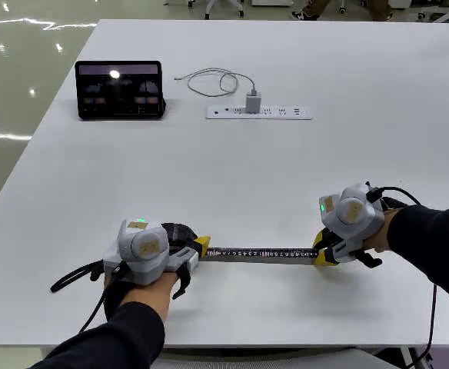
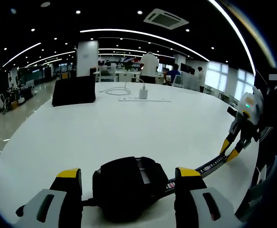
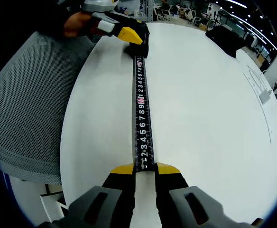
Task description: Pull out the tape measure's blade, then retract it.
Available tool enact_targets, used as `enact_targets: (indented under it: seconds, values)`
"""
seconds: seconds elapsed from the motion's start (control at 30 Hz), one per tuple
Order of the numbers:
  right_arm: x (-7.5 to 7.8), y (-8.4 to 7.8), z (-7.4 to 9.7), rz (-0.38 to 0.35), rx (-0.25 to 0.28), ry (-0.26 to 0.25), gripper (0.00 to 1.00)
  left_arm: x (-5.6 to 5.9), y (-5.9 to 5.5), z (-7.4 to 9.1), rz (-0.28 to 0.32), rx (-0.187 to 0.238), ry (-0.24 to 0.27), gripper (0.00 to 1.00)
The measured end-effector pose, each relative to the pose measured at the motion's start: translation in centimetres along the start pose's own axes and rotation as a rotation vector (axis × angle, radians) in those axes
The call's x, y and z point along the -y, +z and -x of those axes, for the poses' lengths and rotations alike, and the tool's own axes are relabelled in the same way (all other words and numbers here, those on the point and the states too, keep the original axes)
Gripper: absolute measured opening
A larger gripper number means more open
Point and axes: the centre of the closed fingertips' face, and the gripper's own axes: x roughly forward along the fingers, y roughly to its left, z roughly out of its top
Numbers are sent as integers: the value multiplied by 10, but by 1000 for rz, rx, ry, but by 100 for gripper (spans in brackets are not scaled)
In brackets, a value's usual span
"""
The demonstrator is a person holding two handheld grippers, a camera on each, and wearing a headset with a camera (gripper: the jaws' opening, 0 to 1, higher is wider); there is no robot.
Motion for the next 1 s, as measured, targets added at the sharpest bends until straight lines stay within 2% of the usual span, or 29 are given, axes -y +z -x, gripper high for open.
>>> enact_targets:
  seconds: [0.17,0.27,0.4,0.67,1.0]
  values:
    - [1,0,-1,-17,-25,-8,11,-3,-4,0,28,-17,5,67]
    - [1,0,-1,-24,-29,-9,11,-3,-4,1,46,-22,4,66]
    - [1,0,-1,-40,-39,-12,11,1,-11,2,91,-59,-8,61]
    - [1,0,-1,-57,-47,-16,11,0,-10,0,19,-65,13,58]
    - [1,2,-2,-61,-40,-18,11,0,-10,2,24,-68,9,58]
